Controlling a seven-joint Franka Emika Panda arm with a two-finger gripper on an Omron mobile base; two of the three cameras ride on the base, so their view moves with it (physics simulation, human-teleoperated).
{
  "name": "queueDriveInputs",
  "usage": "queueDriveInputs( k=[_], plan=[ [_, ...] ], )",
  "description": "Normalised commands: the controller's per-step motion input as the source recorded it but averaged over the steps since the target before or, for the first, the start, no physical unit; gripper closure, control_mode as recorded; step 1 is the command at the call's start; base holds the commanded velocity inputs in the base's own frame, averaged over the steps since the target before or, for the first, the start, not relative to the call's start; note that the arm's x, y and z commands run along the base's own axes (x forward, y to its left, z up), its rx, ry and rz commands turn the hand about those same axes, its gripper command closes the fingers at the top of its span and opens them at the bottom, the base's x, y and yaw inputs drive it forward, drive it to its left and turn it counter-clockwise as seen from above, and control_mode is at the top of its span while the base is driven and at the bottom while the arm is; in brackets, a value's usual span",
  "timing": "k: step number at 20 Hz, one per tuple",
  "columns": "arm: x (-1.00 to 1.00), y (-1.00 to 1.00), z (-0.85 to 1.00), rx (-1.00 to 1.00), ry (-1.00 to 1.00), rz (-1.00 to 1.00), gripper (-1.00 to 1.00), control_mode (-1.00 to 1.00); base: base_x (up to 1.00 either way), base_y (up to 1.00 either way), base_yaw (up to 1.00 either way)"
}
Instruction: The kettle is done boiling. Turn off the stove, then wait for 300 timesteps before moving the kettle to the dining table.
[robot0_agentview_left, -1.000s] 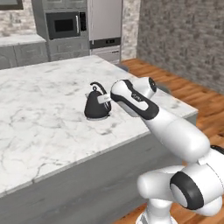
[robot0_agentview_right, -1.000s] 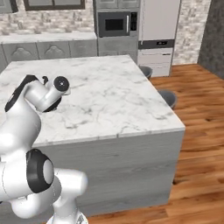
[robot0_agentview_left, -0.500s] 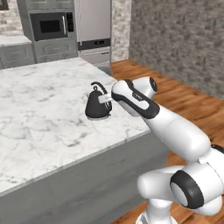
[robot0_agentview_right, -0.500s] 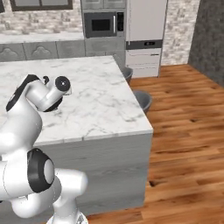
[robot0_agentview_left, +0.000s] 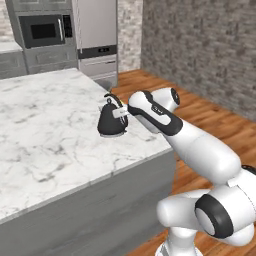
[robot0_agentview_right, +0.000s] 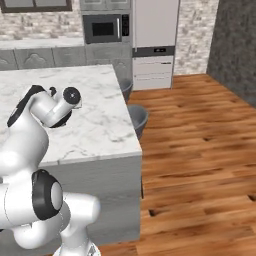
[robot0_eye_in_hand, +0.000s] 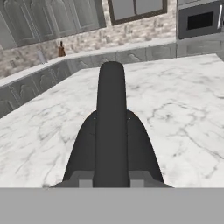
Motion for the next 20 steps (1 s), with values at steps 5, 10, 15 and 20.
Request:
queueDriveInputs(
  k=[5, 10, 15, 20],
  plan=[
    [0.00, 0.00, 0.00, 0.00, 0.00, 0.00, 1.00, 1.00, 0.15, -0.60, 0.04],
    [0.00, 0.00, 0.00, 0.00, 0.00, 0.00, 1.00, 1.00, 0.33, -0.46, 0.11],
    [0.00, 0.00, 0.00, 0.00, 0.00, 0.00, 1.00, 1.00, 0.47, -0.29, 0.16],
    [0.00, 0.00, 0.00, 0.00, 0.00, 0.00, 1.00, 1.00, 0.66, -0.17, 0.20]
  ],
)
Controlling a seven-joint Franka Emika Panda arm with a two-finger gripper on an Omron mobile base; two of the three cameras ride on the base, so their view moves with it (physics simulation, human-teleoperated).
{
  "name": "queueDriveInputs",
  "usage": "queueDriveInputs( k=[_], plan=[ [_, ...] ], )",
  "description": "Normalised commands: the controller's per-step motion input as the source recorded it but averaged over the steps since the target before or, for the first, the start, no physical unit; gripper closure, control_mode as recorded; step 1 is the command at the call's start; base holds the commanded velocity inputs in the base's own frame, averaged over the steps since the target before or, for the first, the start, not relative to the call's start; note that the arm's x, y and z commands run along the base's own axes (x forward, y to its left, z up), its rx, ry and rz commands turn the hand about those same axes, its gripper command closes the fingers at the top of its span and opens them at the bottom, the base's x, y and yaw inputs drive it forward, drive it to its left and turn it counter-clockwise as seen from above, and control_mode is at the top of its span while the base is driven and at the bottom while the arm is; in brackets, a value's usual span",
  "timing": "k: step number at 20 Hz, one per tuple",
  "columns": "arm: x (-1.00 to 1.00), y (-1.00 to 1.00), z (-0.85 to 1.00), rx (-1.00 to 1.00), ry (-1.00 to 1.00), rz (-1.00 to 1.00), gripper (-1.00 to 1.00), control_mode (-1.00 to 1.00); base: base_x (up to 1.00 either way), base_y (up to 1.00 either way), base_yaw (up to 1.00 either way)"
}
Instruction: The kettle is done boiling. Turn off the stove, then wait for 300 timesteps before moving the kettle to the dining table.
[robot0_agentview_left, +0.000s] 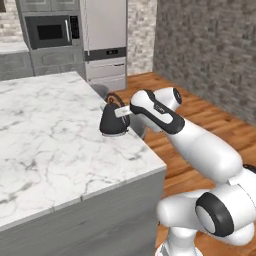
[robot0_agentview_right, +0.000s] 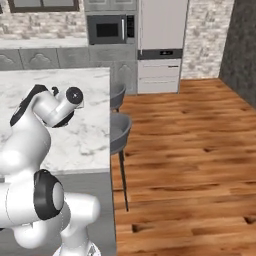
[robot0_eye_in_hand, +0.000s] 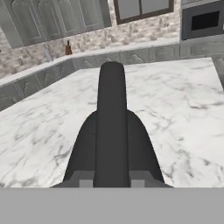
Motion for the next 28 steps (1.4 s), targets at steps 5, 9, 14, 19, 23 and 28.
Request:
queueDriveInputs(
  k=[5, 9, 14, 19, 23, 28],
  plan=[
    [0.00, 0.00, 0.00, 0.00, 0.00, 0.00, 1.00, 1.00, 0.80, -0.03, 0.20],
    [0.00, 0.00, 0.00, 0.00, 0.00, 0.00, 1.00, 1.00, 0.77, -0.03, 0.19],
    [0.01, 0.00, 0.00, 0.00, 0.00, 0.00, 1.00, -1.00, 0.22, 0.00, 0.04],
    [0.06, 0.00, -0.11, 0.00, 0.00, 0.02, 1.00, -1.00, 0.00, 0.00, 0.00],
    [0.14, -0.04, -0.17, 0.00, -0.01, 0.06, 1.00, -1.00, 0.00, 0.00, 0.00],
    [0.15, -0.03, -0.20, 0.00, -0.03, 0.13, 1.00, -1.00, 0.00, 0.00, 0.00]
  ],
)
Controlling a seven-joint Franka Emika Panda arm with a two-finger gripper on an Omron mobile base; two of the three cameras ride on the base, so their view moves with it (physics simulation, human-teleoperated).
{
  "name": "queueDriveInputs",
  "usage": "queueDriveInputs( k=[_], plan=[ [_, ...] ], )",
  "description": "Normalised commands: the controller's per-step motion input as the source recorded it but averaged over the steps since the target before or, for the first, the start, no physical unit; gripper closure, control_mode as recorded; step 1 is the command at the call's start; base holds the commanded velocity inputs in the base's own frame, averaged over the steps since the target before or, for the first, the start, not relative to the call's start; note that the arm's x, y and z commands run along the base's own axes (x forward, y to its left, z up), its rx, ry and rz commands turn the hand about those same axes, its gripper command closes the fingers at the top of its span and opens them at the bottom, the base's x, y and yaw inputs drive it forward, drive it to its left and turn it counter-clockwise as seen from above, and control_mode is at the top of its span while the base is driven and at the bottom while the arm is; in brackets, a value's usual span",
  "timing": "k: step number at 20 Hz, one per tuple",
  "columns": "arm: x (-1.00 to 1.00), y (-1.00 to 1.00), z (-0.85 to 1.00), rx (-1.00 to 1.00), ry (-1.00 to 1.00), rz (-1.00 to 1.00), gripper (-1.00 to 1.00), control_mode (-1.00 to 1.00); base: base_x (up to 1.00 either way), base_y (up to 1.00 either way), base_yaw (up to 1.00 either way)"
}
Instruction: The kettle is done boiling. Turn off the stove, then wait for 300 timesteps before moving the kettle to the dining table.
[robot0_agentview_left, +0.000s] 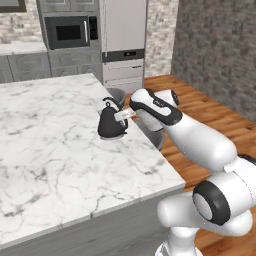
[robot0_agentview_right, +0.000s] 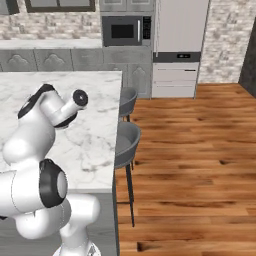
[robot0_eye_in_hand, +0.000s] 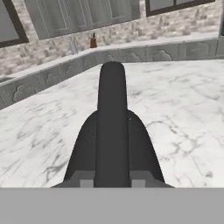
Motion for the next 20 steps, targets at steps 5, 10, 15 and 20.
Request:
queueDriveInputs(
  k=[5, 10, 15, 20],
  plan=[
    [0.06, -0.03, -0.23, 0.00, -0.06, 0.20, 1.00, -1.00, 0.00, 0.00, 0.00],
    [0.09, 0.00, -0.25, 0.00, -0.03, 0.20, 1.00, -1.00, 0.00, 0.00, 0.00],
    [0.07, -0.08, -0.29, -0.05, -0.02, 0.16, 1.00, -1.00, 0.00, 0.00, 0.00],
    [0.18, -0.13, -0.24, -0.08, 0.00, 0.15, 1.00, -1.00, 0.00, 0.00, 0.00]
  ],
)
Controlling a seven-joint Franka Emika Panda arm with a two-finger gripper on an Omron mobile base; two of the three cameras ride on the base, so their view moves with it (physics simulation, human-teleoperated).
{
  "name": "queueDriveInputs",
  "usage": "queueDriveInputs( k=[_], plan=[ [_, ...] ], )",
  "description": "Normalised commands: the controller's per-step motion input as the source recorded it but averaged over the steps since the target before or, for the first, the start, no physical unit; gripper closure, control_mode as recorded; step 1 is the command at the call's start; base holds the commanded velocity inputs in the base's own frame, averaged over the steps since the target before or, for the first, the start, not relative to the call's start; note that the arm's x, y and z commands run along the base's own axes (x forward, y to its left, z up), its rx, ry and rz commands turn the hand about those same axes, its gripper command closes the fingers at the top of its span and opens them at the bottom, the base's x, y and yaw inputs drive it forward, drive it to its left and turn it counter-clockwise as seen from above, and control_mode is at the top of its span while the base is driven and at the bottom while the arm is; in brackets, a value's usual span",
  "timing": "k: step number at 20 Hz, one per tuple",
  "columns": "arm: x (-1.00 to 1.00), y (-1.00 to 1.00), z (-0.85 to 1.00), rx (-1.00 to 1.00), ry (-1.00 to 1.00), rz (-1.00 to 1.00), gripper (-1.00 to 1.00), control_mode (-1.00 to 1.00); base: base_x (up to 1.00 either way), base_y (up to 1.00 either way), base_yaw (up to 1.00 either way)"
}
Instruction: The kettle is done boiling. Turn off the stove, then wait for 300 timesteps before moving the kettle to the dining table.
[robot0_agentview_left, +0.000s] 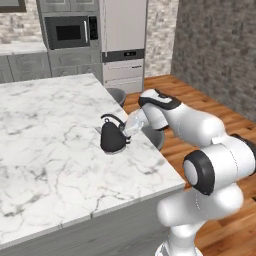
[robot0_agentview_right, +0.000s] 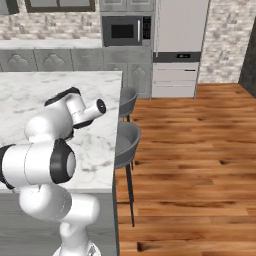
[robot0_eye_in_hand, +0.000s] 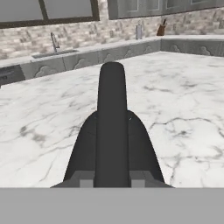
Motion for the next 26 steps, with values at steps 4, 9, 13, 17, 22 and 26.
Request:
queueDriveInputs(
  k=[4, 9, 13, 17, 22, 26],
  plan=[
    [0.28, -0.03, -0.23, -0.04, -0.02, 0.12, 1.00, -1.00, 0.00, 0.00, 0.00],
    [0.26, 0.00, -0.24, -0.02, -0.12, 0.11, 1.00, -1.00, 0.00, 0.00, 0.00],
    [0.18, 0.00, -0.29, 0.00, -0.13, 0.04, 1.00, -1.00, 0.00, 0.00, 0.00],
    [0.18, 0.00, -0.17, 0.00, -0.07, 0.00, 1.00, -1.00, 0.00, 0.00, 0.00],
    [0.30, 0.01, -0.07, 0.02, -0.01, 0.00, 1.00, -1.00, 0.00, 0.00, 0.00],
    [0.39, 0.03, -0.03, 0.02, 0.00, 0.00, 1.00, -1.00, 0.00, 0.00, 0.00]
  ],
)
